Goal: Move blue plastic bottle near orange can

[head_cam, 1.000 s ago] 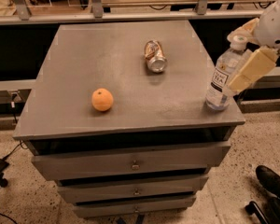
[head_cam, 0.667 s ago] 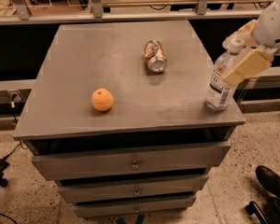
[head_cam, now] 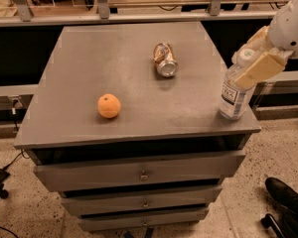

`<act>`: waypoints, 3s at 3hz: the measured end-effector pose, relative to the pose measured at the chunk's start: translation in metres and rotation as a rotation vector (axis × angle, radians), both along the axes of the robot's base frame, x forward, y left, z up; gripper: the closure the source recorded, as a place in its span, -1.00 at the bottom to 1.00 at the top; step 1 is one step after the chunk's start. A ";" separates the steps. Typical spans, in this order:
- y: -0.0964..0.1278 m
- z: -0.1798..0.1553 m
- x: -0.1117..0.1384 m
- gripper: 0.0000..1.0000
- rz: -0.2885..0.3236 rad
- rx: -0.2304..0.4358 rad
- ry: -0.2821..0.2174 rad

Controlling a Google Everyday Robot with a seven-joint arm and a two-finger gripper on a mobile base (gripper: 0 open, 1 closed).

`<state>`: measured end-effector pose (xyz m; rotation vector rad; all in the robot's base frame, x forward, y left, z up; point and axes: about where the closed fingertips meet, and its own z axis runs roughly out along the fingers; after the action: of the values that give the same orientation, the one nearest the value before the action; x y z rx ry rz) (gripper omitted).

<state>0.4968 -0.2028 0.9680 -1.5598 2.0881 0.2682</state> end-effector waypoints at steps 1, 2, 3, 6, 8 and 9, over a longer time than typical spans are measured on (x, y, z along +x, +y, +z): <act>0.001 0.000 0.000 1.00 0.001 0.000 -0.002; 0.003 0.003 -0.002 1.00 0.011 0.034 0.012; 0.000 0.014 0.003 1.00 -0.008 0.108 0.011; 0.100 0.044 0.022 1.00 0.163 0.210 0.098; 0.173 0.011 0.022 1.00 0.273 0.189 0.202; 0.193 0.004 0.029 0.99 0.293 0.195 0.219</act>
Offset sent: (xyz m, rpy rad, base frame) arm -0.0067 0.0020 0.0055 0.0825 0.0391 0.0232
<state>0.5254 -0.0097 0.9715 -1.7767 1.9140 0.7549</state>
